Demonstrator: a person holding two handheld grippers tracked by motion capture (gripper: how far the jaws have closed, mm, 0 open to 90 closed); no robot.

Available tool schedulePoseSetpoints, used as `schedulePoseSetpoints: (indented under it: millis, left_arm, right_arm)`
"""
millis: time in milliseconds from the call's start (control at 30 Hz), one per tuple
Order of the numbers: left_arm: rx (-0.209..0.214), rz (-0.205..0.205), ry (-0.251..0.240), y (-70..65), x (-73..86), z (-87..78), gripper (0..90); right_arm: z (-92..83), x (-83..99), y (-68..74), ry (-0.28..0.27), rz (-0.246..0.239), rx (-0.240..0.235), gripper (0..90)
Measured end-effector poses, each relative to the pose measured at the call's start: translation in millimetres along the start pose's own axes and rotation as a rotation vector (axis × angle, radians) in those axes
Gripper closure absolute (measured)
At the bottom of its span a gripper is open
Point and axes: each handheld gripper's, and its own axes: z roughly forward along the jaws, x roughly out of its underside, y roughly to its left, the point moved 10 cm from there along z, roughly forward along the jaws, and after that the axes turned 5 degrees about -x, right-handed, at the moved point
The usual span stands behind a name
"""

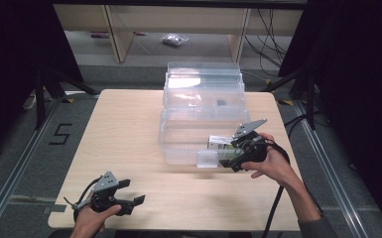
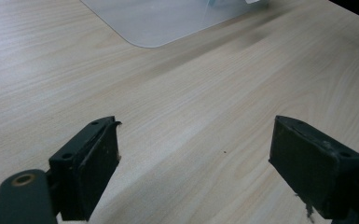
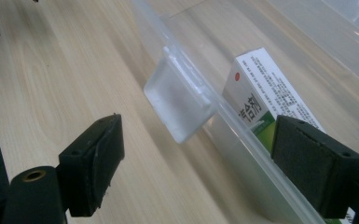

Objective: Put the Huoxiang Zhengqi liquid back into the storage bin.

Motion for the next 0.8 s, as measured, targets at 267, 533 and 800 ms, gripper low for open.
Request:
schedulePoseSetpoints:
  millis: [267, 533, 800]
  left_arm:
    - [-0.001, 0.0, -0.001, 0.2, -0.3, -0.2, 14.9]
    - [-0.001, 0.0, 0.0, 0.2, -0.3, -0.2, 14.9]
    - [-0.002, 0.0, -0.001, 0.4, -0.4, -0.5, 14.9]
  right_arm:
    - [4.4, 0.7, 9.6, -0.052, -0.025, -0.004, 18.0]
    - [7.6, 2.4, 20.2, -0.083, -0.019, -0.01, 17.9]
    - [9.0, 6.2, 24.6, -0.106, -0.023, -0.014, 17.9]
